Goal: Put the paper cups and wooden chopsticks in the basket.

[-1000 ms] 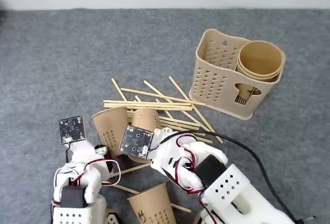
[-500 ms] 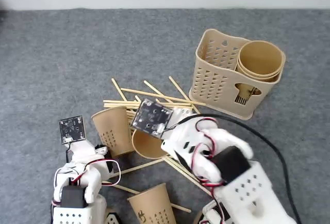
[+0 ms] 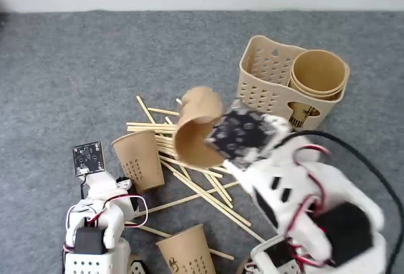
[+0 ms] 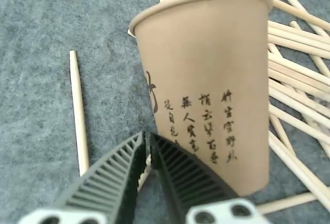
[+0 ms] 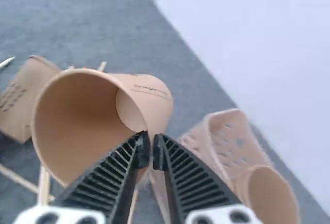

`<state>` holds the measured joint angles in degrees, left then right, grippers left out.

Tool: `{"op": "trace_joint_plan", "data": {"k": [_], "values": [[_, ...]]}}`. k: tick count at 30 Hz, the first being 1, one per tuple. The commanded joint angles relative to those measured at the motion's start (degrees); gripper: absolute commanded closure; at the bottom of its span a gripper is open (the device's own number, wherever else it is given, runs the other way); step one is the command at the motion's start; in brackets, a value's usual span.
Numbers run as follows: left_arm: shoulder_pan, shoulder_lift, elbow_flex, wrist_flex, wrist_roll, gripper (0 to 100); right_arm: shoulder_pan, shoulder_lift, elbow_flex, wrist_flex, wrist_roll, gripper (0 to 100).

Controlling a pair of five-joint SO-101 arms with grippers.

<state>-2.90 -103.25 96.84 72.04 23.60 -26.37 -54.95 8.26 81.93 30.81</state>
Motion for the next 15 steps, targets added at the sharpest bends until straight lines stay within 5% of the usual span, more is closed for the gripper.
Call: {"op": "trace_joint_plan", "data": {"k": [1, 15], "values": [[0.26, -0.70, -0.48, 0.18, -0.26, 99, 5.76, -0.22, -6.15, 0.75, -0.35, 98.9], [0.26, -0.70, -0.48, 0.18, -0.26, 99, 26.59, 0.13, -8.00, -5.49, -0.35, 98.9]]}}
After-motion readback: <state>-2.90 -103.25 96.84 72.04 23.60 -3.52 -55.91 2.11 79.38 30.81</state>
